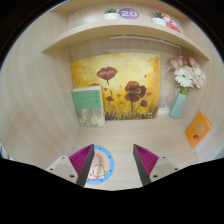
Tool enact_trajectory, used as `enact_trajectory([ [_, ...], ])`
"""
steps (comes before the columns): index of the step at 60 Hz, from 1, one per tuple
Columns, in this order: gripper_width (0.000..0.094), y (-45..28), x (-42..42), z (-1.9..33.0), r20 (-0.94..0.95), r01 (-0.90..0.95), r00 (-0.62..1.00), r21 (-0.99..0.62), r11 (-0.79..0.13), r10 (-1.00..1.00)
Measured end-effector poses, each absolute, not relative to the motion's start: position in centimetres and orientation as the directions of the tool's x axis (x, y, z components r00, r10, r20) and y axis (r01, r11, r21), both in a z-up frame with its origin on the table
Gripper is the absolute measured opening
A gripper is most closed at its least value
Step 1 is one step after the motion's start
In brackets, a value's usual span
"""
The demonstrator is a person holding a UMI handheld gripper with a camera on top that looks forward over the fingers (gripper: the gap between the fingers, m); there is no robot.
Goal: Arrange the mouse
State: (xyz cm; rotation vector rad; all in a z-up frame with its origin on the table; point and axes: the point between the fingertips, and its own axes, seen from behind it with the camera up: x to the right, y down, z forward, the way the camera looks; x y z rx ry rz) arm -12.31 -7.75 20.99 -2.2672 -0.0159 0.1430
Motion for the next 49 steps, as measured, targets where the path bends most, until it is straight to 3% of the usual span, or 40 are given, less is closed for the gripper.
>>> enact_trajectory([
  [13, 0.0769, -10.7, -3.7, 23.8, -0.067, -0.018, 0.996, -0.79, -0.613, 0.058],
  [30, 0.0768, -13.9, 4.7, 22.6, -0.034, -0.001, 0.999, -0.78, -0.625, 0.04],
  [49, 0.0766, -14.8, 7.7, 22.2, -0.03, 0.0, 0.999, -0.779, -0.627, 0.037],
])
